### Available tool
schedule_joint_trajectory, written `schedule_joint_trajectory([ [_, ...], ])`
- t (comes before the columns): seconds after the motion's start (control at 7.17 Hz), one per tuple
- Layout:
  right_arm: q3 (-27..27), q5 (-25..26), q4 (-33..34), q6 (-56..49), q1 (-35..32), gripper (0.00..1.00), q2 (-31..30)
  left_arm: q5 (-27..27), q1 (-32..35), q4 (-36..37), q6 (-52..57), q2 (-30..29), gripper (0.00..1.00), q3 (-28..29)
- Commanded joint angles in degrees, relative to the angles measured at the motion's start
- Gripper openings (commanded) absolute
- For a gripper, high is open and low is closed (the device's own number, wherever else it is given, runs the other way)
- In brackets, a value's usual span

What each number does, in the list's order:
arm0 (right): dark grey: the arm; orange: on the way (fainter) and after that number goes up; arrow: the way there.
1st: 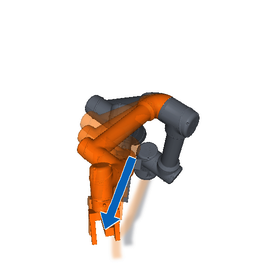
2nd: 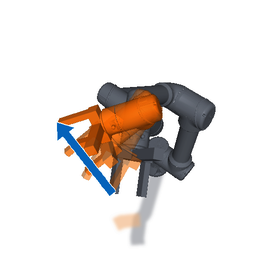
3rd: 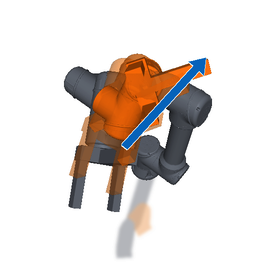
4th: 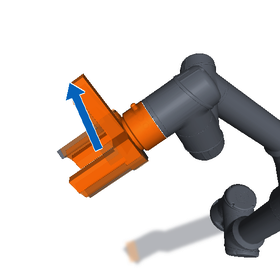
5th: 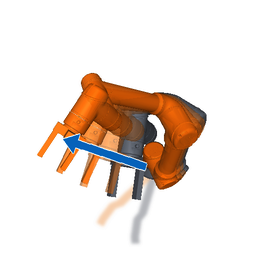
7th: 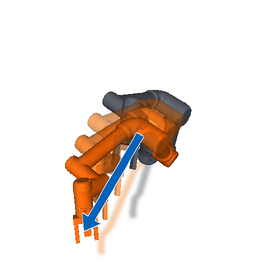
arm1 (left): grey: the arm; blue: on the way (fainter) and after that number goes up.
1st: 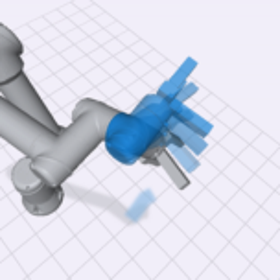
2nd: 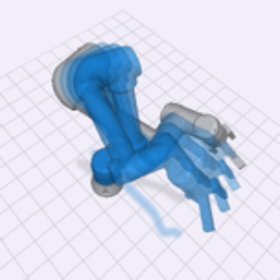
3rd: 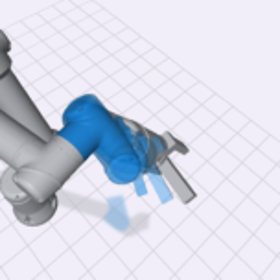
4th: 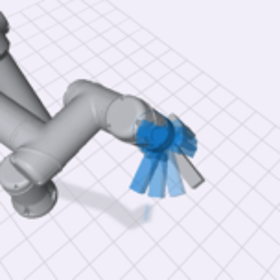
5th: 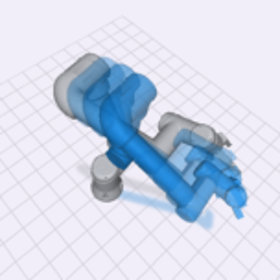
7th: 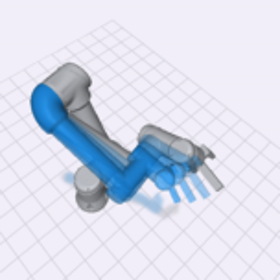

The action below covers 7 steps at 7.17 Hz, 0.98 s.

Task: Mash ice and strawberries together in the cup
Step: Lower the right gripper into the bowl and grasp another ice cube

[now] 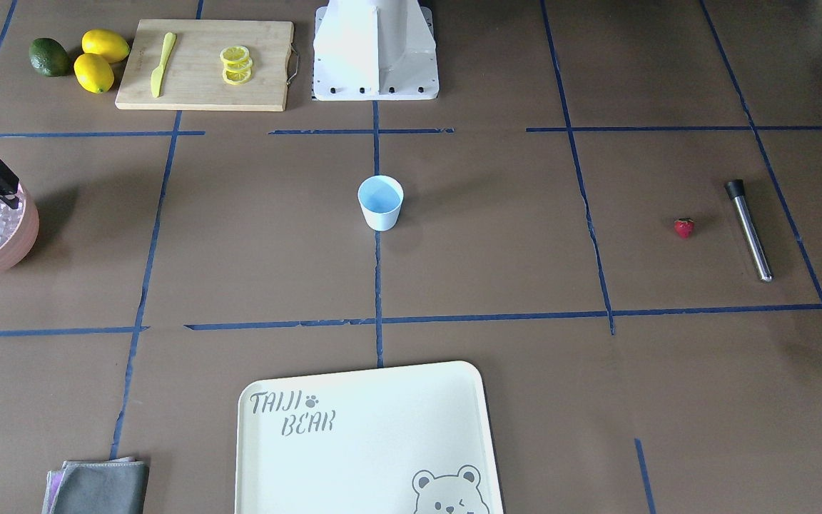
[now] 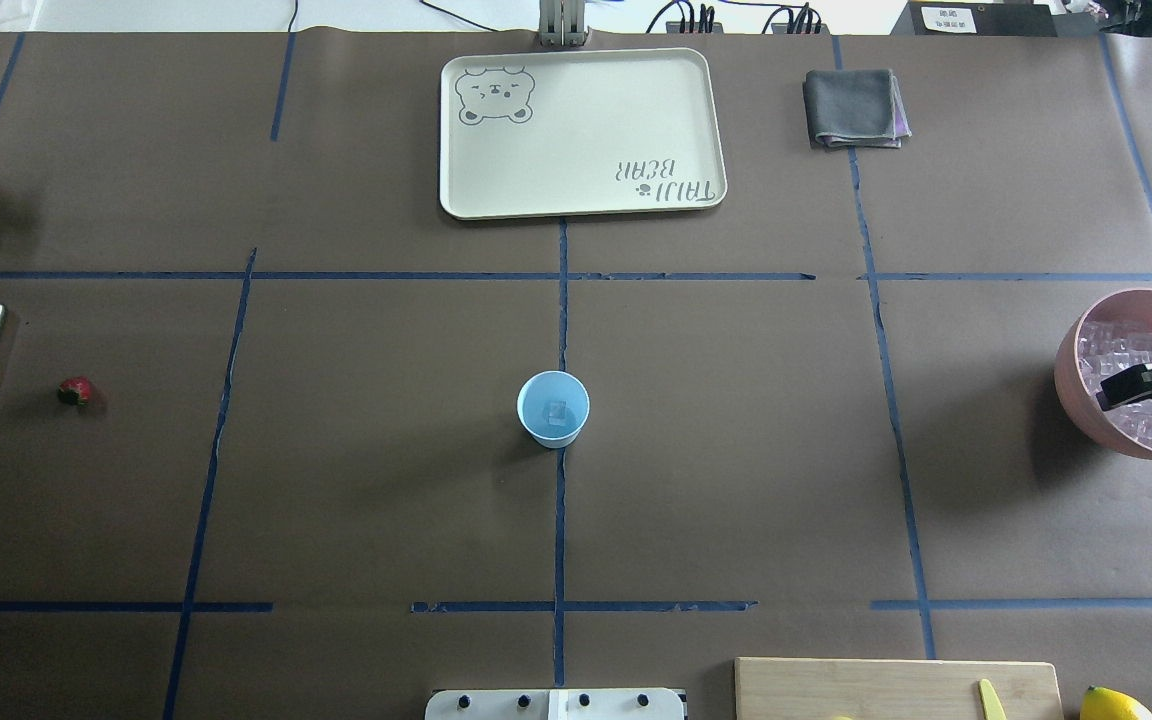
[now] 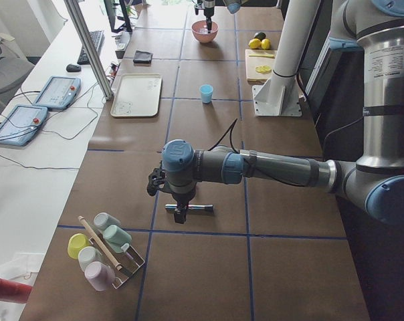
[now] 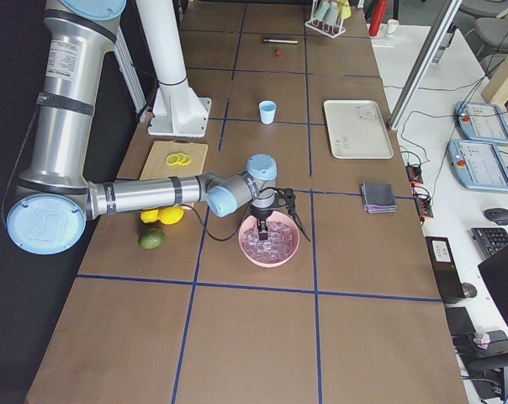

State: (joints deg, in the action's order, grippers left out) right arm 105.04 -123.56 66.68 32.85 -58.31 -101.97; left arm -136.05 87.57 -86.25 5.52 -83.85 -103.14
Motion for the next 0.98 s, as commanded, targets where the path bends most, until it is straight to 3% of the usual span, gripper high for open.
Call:
schedule_joint_trajectory([
  [0.0,-0.19,0.07,0.03,-0.07,0.04,0.71,-0.07,0.0,-0.03,0.03,-0.07,0.0,1.0,-0.13],
  [0.28,-0.27,0.07,0.2,-0.07,0.04,0.66,-0.25,0.0,-0.03,0.03,-0.07,0.0,1.0,-0.13],
  [0.56,-0.19,-0.19,0.12,-0.16,-0.05,0.21,-0.6,0.0,-0.03,-0.06,-0.07,0.0,1.0,-0.05],
  [0.84,-0.19,-0.28,0.12,-0.25,-0.14,0.12,-0.86,0.0,-0.03,-0.14,0.02,0.0,1.0,-0.13],
])
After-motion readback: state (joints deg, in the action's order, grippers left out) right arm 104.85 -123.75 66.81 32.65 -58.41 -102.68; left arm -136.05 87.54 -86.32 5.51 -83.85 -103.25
